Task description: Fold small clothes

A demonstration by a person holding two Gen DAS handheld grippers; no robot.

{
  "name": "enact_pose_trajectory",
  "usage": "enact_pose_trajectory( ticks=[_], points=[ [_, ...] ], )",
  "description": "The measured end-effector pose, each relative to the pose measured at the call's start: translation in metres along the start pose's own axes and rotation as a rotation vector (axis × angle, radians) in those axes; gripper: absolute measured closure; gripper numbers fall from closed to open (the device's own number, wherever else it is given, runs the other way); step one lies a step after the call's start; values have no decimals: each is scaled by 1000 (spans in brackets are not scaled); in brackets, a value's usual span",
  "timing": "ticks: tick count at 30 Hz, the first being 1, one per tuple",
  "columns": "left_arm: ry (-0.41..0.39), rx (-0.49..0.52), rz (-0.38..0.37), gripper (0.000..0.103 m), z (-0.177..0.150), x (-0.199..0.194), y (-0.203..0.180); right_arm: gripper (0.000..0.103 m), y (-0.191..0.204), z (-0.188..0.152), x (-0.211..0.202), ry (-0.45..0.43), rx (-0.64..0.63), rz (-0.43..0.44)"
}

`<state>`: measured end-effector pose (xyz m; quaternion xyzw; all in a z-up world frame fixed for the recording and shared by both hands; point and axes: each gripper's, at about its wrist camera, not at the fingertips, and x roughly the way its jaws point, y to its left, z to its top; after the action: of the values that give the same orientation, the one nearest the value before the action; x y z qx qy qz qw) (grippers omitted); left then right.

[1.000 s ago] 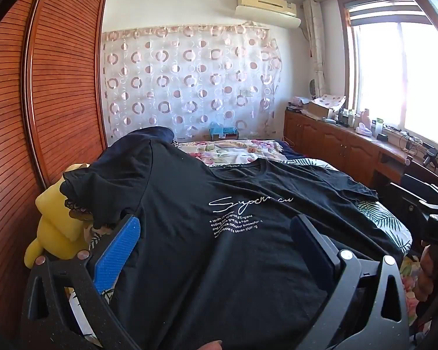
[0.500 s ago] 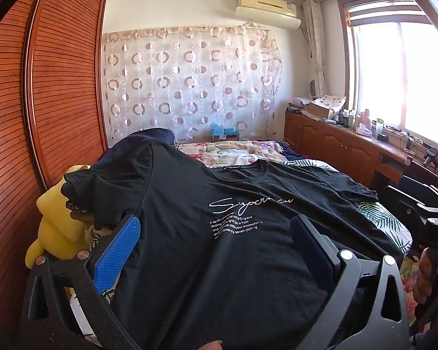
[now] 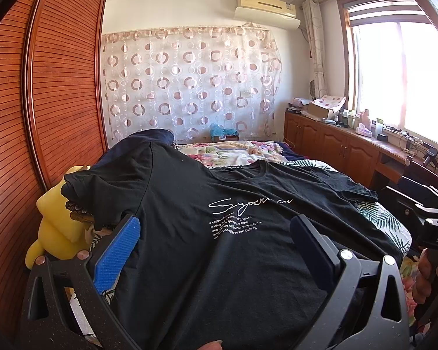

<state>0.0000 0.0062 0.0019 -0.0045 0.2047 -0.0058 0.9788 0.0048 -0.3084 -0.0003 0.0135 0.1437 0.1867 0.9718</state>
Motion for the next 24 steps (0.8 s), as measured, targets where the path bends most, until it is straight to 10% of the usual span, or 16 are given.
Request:
enact_pose_trajectory(
  ticks=[24],
  points=[
    [-2, 2, -2, 0, 0, 1, -2, 0, 1, 1, 1, 1, -1, -3]
  ],
)
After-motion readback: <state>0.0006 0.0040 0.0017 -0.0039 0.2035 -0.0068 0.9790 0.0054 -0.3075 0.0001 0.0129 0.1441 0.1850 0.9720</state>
